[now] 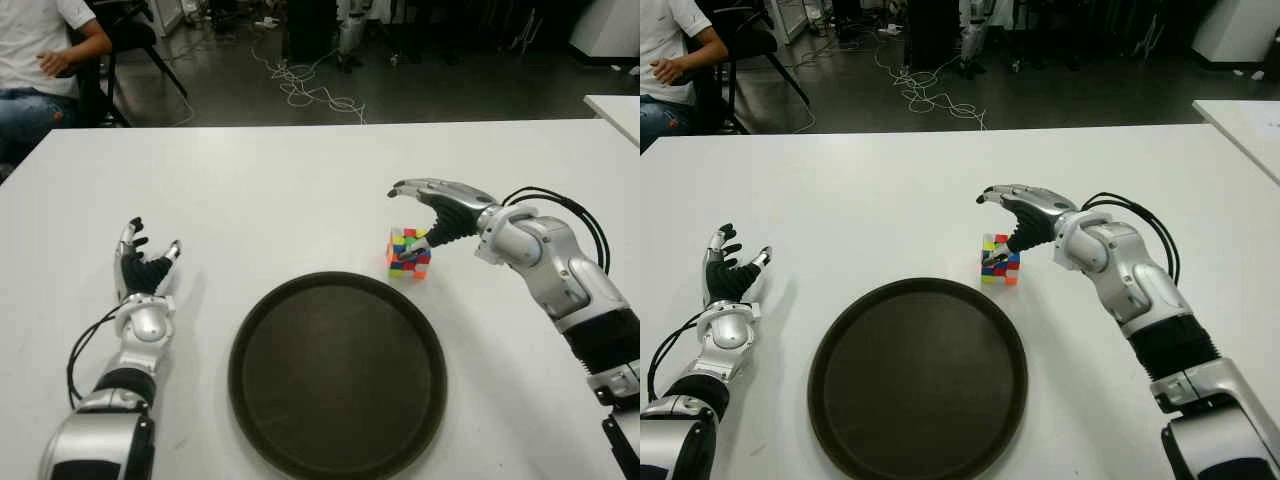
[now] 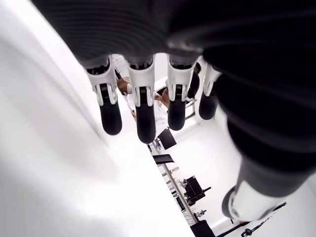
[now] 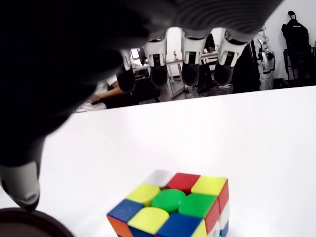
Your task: Pick up the Rubik's Cube and put it in the plate
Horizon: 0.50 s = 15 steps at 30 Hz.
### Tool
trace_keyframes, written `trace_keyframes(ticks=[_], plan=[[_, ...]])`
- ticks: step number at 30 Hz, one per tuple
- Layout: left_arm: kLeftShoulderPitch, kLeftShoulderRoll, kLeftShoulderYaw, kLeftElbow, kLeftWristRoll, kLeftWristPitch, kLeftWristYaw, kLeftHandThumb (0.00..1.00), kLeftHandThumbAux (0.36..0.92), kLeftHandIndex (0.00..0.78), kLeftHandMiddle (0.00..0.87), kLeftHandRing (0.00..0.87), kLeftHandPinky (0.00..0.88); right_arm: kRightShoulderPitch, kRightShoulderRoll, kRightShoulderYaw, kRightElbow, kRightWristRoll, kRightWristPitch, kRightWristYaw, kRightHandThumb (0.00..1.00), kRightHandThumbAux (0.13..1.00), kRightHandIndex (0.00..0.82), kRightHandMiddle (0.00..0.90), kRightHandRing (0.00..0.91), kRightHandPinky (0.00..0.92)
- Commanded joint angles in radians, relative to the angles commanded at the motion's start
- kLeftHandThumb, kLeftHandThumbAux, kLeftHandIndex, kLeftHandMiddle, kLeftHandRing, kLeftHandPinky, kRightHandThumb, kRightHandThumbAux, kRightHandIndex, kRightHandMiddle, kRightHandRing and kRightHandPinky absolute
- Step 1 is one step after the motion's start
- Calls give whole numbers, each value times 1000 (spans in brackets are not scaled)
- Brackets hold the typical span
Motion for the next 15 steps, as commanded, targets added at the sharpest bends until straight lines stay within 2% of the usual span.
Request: trace_keyframes(ticks=[7, 15], plan=[[0, 1, -8, -3, 12, -1, 12, 1, 721, 104, 163, 184, 230, -17, 6, 21, 20, -15, 19, 15, 0, 579, 0, 0, 0, 11], [3, 2, -10, -6, 14, -5, 14, 13, 723, 108, 161, 177, 201, -22, 4, 30, 28, -13, 19, 20, 0, 611, 0, 0, 6, 12]])
